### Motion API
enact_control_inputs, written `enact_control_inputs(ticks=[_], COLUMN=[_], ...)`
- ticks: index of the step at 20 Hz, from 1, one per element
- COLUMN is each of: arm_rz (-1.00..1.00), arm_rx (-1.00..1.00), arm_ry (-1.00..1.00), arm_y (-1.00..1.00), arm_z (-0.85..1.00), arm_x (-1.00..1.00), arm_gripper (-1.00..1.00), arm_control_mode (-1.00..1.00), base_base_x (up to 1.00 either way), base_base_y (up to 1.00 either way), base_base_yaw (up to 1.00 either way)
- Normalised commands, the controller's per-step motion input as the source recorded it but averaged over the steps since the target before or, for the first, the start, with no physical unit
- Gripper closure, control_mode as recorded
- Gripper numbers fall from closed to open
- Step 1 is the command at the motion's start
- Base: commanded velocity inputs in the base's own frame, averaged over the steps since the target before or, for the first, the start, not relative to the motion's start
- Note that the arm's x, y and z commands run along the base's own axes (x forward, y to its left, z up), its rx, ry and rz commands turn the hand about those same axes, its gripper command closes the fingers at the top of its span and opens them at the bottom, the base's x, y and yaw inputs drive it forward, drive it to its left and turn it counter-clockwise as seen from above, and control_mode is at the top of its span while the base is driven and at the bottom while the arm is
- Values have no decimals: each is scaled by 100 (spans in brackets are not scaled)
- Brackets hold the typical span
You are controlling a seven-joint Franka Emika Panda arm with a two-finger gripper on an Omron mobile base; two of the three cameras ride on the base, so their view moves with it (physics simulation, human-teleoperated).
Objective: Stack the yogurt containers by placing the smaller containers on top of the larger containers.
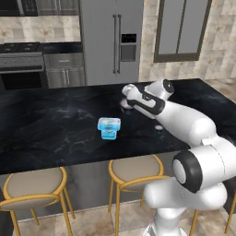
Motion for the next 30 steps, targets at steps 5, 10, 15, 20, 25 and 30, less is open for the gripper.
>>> enact_control_inputs(ticks=[5,10,15,20,25,30], arm_rz=[5,1,0,0,0,0], arm_rx=[-1,0,-1,-2,0,0], arm_ry=[-11,-2,4,9,5,1], arm_y=[29,2,14,19,14,3], arm_z=[6,0,-3,-5,-1,-1], arm_x=[-37,-2,1,3,1,0], arm_gripper=[100,100,100,100,100,100], arm_control_mode=[-100,-100,-100,-100,-100,-100], base_base_x=[0,0,0,0,0,0], base_base_y=[0,0,0,0,0,0], base_base_yaw=[0,0,0,0,0,0])
